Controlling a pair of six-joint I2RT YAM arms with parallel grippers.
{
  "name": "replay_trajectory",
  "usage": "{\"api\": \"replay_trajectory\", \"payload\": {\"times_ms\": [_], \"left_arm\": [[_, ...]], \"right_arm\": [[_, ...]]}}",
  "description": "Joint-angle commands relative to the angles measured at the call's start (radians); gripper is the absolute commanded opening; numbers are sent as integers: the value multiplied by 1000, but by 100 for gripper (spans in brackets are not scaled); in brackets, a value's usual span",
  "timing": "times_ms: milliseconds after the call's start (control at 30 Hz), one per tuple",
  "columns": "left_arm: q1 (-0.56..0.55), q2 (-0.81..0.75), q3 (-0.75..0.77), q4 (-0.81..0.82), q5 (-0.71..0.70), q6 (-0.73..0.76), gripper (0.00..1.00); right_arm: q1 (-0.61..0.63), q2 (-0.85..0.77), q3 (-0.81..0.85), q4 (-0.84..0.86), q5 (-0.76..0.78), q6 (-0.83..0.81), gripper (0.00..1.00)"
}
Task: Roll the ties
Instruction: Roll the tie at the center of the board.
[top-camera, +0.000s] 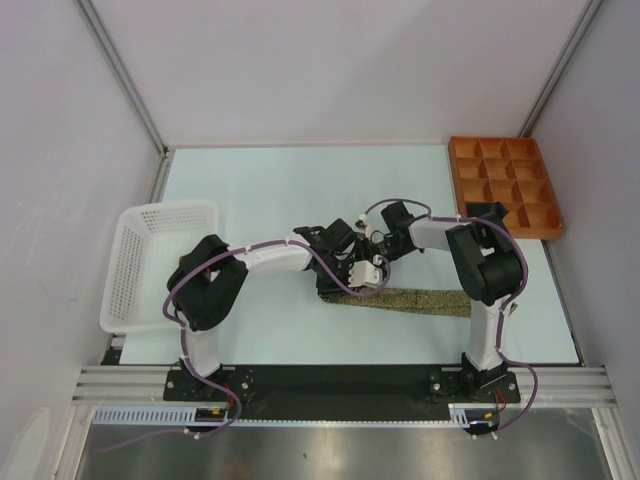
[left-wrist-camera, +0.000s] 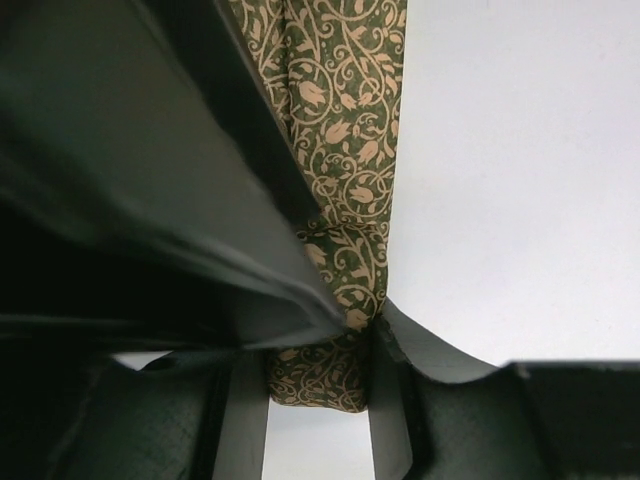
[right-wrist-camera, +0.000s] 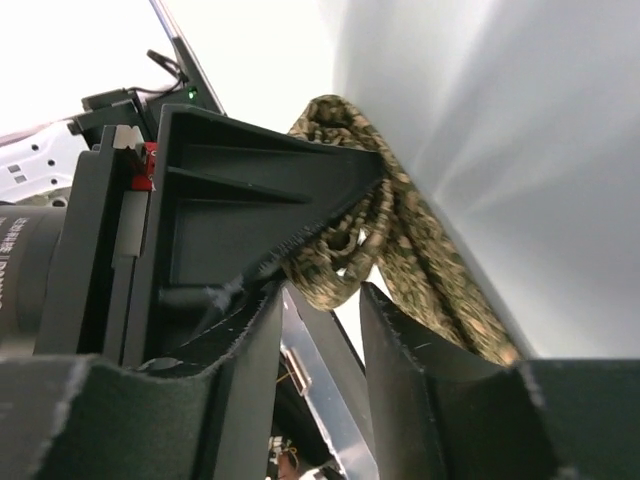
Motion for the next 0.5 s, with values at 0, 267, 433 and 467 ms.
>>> {"api": "replay_trajectory", "payload": {"times_ms": [0,267,433,467], "left_arm": [[-3,68,-63,-12,-117,8,42],[43,2,-91,28,-68,-35,59],[152,-221,-131,70,117,-77,81],[186,-261,-148,74,136,-78,86]], "right_arm": [[36,7,-10,12,0,-1,36],[13,62,-6,-43,103,-100,0],[5,102,22,-36,169,-140,0],[5,108,28,-36,169,-148,0]]}}
